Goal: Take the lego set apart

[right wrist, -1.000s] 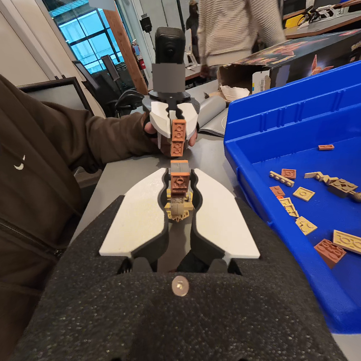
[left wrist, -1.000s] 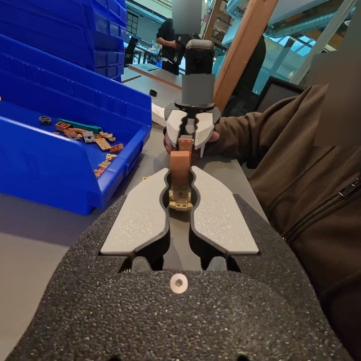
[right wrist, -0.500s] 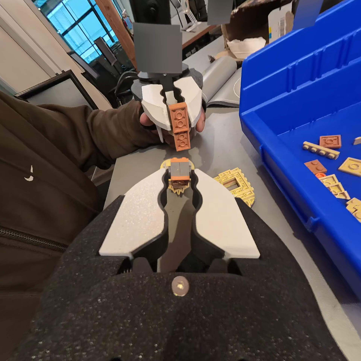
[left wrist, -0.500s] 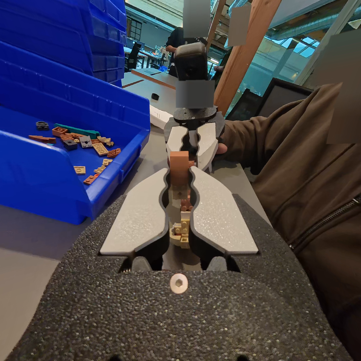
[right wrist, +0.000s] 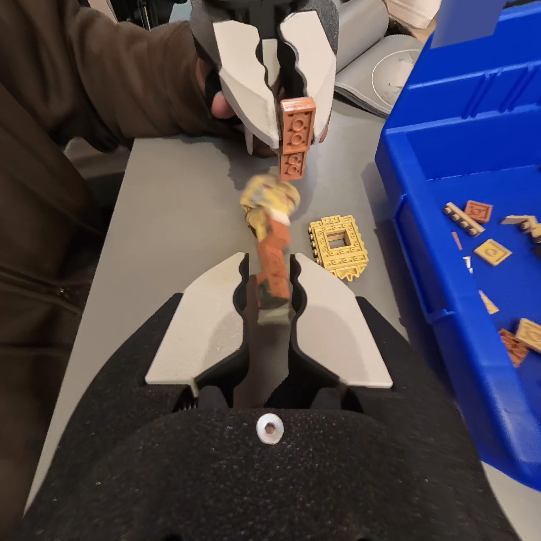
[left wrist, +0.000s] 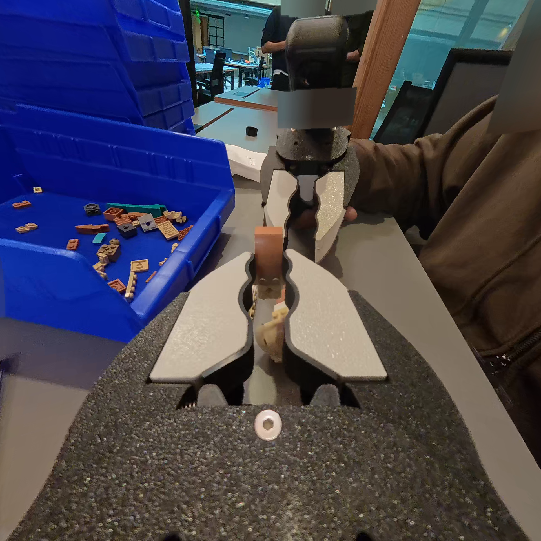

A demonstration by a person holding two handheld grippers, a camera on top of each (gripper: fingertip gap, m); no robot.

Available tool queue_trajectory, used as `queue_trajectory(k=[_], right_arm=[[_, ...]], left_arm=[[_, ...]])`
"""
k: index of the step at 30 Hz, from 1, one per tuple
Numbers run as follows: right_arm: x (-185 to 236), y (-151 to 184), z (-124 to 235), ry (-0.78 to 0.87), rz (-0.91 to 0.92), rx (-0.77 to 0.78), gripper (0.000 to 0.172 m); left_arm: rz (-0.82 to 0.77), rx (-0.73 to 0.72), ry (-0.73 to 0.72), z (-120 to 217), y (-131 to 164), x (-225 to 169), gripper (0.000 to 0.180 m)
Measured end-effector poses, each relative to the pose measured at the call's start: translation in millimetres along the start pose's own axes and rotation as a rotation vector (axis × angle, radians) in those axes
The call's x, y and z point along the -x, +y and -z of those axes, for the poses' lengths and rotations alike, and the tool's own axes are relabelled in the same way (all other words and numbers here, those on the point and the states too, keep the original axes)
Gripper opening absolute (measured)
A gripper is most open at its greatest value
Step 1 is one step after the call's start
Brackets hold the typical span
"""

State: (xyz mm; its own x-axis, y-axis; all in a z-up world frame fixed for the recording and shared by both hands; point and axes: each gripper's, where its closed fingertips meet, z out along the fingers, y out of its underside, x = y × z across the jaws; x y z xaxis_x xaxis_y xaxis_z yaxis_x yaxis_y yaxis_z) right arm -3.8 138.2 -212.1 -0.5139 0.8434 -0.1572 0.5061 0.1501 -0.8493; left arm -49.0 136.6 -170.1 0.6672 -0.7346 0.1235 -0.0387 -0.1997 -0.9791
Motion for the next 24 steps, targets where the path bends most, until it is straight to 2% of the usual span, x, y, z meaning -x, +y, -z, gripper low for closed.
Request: queue_trajectory(k=[5,10,14,17,24], right_arm=[[-6.8,-12.8,9.7,0.08,0.093,-0.062,0.027],[-21.5,-60.1,25.8,0.227,0.163,-0.335,0.031],[-42.1,-97.0,49.2,0.37,0.184,-0.531,0.031],[-47.4,-106.1,52.6,0.339,0.17,-0.605,0.031],[-47.4,-104.1,32.5,0.215,0.159,-0.63,0.028]], left_arm=[[-0.049,-0.008,-0.005,-2.9,-7.4,-1.9,0.017],[-0.116,0.007,-0.022,-14.4,-30.8,10.3,0.016],[-0.165,-0.073,-0.054,-23.2,-62.5,30.6,0.016],[-0.157,-0.111,-0.054,-25.8,-65.0,33.1,0.016],[-0.245,-0.031,-0.037,-23.1,-50.1,25.3,0.016]])
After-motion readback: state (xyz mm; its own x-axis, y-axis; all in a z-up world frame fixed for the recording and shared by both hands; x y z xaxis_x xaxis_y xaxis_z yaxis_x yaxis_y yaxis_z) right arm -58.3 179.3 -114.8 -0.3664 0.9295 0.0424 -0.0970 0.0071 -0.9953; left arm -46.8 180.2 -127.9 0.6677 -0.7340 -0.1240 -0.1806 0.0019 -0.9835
